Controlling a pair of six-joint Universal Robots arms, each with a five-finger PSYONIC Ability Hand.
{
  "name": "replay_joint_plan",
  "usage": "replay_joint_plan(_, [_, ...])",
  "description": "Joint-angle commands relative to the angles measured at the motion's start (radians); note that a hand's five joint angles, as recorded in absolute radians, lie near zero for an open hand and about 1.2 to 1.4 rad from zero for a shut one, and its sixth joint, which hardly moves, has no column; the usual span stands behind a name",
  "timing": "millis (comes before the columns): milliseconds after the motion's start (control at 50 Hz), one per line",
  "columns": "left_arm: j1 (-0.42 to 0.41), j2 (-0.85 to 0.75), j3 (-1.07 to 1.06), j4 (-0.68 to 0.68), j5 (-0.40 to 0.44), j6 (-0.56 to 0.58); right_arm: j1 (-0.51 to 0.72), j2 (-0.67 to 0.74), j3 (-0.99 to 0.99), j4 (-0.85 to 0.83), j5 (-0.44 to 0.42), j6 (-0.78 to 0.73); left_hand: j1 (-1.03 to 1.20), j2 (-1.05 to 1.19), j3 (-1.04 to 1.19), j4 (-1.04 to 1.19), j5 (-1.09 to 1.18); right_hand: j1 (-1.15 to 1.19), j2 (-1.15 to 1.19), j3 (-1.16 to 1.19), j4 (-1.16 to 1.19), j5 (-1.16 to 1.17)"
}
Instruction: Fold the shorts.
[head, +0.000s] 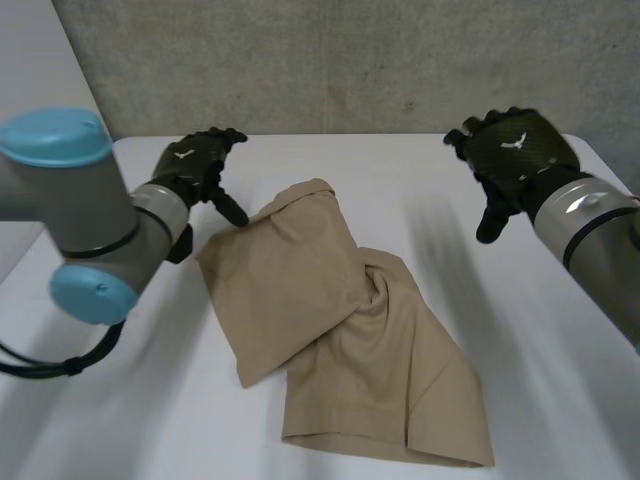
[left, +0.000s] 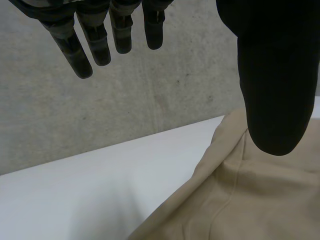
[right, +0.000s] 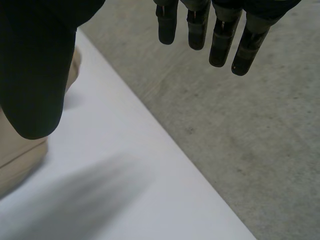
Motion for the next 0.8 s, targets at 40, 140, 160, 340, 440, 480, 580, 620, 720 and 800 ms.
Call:
replay_joint_plan(40, [-0.025,-0.204,0.158,0.009,0.008,0.063,0.003,0.037,-0.001,0.0,0.006,-0.027,0.086,0.088,0.077,0.085,0.072,0.034,-0.044,-0.042,-0.06,-0.061])
replay_joint_plan(140, [-0.028,-0.269,0.204,-0.003,0.007,0.106,0.003,0.037,-0.002,-0.009,0.006,-0.027,0.147,0.149,0.138,0.147,0.133,0.034,-0.044,-0.042,-0.06,-0.061])
replay_joint_plan(160, [-0.03,-0.279,0.21,-0.006,0.008,0.11,0.003,0.037,-0.001,-0.02,0.006,-0.027,0.197,0.199,0.188,0.197,0.183,0.034,-0.044,-0.042,-0.06,-0.061])
replay_joint_plan(340, [-0.033,-0.28,0.26,-0.012,0.014,0.111,0.003,0.038,0.004,-0.054,0.007,-0.033,1.189,1.191,1.18,1.189,1.175,0.034,-0.044,-0.042,-0.06,-0.061])
replay_joint_plan(440, [-0.023,-0.228,0.322,-0.003,0.024,0.108,0.001,0.037,0.004,-0.058,0.007,-0.034,1.189,1.191,1.18,1.189,1.175,0.034,-0.044,-0.042,-0.06,-0.061])
replay_joint_plan(480, [-0.022,-0.206,0.352,-0.002,0.018,0.107,0.001,0.037,0.004,-0.058,0.007,-0.033,1.189,1.191,1.18,1.189,1.175,0.034,-0.044,-0.042,-0.06,-0.061])
replay_joint_plan(580, [-0.026,-0.154,0.445,0.011,0.011,0.1,0.001,0.034,0.002,-0.06,0.007,-0.033,1.189,1.191,1.18,1.189,1.175,0.034,-0.044,-0.042,-0.06,-0.061])
replay_joint_plan(620, [-0.036,-0.123,0.459,0.014,0.011,0.099,0.001,0.032,0.002,-0.06,0.007,-0.033,1.189,1.191,1.18,1.189,1.175,0.034,-0.044,-0.042,-0.06,-0.061])
replay_joint_plan(720, [-0.082,-0.071,0.499,0.079,-0.016,0.094,0.001,0.026,-0.007,-0.072,0.024,-0.022,1.189,1.191,1.18,1.189,1.175,0.034,-0.044,-0.042,-0.06,-0.061])
replay_joint_plan(800, [-0.137,-0.037,0.537,0.178,-0.07,0.091,-0.006,0.024,-0.019,-0.109,0.099,-0.002,1.189,1.191,1.18,1.189,1.175,0.034,-0.044,-0.042,-0.06,-0.061])
